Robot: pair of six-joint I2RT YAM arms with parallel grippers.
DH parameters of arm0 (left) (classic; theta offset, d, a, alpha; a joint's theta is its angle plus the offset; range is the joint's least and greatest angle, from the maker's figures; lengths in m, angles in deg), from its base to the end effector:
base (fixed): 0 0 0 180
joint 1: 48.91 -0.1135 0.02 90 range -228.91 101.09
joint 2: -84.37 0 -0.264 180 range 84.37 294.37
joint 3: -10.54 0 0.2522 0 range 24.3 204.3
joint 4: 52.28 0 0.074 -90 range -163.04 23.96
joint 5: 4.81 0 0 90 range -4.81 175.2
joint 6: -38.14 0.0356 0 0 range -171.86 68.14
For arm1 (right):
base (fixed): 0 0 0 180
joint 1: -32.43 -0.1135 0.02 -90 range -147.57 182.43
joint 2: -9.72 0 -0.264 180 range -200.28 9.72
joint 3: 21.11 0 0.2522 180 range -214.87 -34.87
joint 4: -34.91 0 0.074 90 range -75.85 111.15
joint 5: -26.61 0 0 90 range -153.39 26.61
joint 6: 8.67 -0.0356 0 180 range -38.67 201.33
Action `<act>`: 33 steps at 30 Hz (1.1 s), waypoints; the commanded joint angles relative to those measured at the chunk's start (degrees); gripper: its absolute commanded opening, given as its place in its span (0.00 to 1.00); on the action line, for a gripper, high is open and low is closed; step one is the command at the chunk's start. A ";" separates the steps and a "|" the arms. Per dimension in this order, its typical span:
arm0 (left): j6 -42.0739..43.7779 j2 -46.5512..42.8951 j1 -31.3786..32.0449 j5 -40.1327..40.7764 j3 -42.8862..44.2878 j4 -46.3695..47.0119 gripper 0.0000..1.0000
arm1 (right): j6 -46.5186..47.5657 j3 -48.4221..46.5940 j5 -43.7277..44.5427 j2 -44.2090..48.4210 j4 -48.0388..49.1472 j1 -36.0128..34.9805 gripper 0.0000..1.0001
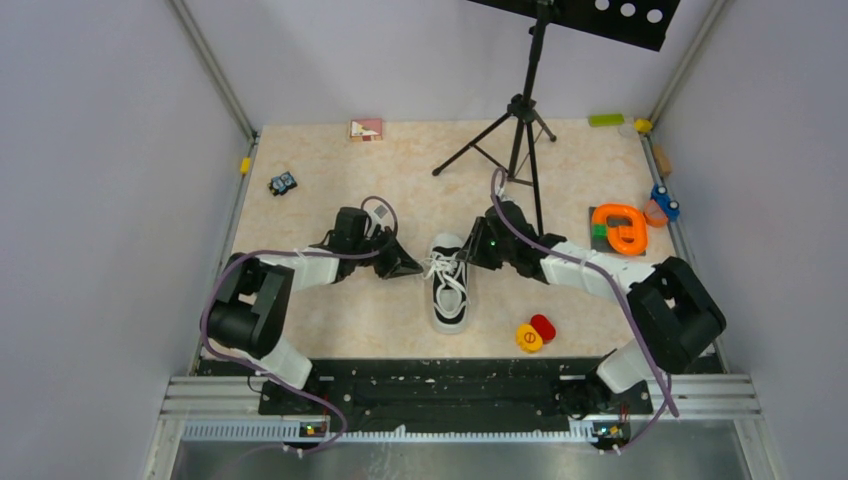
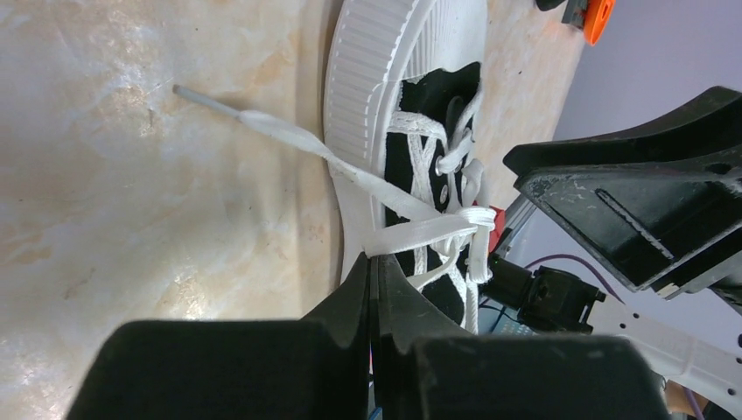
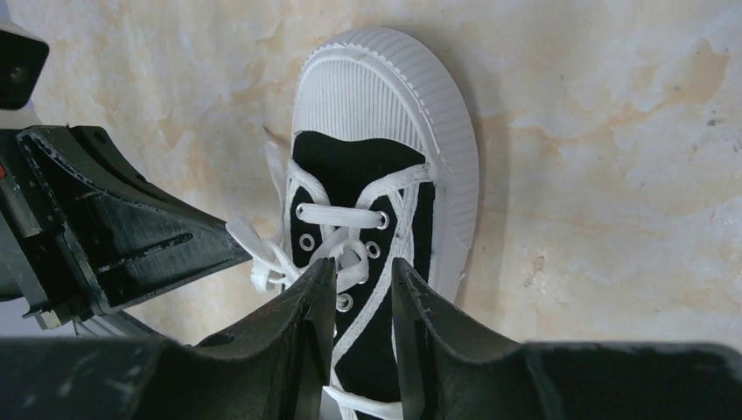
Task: Tie the shoes
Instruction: Tie the shoelace on the shoe.
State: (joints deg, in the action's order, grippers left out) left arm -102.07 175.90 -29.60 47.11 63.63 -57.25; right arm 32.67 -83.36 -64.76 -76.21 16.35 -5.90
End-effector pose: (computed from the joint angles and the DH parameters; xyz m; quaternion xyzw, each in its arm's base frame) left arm 0.2746 -0.1195 0.1505 -0.1069 0.8712 -0.4593 0.1363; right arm 0.2453 0.1950 0.2019 0.0775 0.9111 0.2865 0.2861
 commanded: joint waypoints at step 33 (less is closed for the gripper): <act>6.09 5.16 0.84 -0.46 3.65 -5.21 0.00 | -11.90 3.19 -1.80 -0.18 7.69 0.54 0.35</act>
State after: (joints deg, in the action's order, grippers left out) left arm -97.57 180.25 -29.51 47.42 64.86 -61.86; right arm 26.61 -82.84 -69.85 -80.95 22.51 -5.90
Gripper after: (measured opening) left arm 0.006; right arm 0.342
